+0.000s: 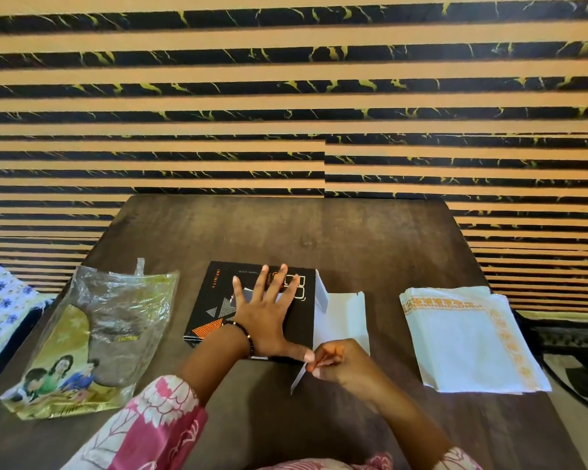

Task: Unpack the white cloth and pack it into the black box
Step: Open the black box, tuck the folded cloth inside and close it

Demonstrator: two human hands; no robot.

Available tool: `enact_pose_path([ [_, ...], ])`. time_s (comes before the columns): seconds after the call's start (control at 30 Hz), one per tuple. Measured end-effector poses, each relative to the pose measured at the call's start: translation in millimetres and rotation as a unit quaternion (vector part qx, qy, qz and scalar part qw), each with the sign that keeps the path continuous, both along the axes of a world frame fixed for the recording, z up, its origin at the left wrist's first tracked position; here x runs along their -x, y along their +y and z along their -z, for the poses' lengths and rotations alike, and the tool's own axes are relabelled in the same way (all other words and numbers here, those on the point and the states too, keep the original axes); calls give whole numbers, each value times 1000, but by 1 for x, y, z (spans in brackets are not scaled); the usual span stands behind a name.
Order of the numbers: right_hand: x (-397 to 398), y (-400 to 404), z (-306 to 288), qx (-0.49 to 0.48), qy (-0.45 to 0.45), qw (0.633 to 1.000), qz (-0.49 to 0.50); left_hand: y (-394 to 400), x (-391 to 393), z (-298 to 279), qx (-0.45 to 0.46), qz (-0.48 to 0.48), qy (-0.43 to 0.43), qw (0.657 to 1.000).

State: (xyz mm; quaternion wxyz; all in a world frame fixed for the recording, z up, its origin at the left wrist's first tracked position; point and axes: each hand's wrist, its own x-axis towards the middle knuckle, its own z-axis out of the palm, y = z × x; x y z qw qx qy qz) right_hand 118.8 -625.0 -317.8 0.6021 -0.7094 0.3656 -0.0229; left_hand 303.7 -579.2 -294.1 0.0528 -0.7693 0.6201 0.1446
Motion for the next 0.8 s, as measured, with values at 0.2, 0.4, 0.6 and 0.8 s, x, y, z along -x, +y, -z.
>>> enact_pose_path([
  [0.2, 0, -12, 0, -59, -34, 997, 47, -3, 1, -2, -32, 14, -33, 999],
  [0.4, -25, -45, 1, -94, -58, 983, 146, -1, 1, -1, -36, 13, -34, 999],
  [0.6, -45, -75, -5, -55, -49, 988, 137, -3, 2, 0, -38, 11, -33, 999],
  [0.8, -69, -67, -5, -83, -74, 987, 112, -3, 2, 1, -37, 10, -30, 999],
])
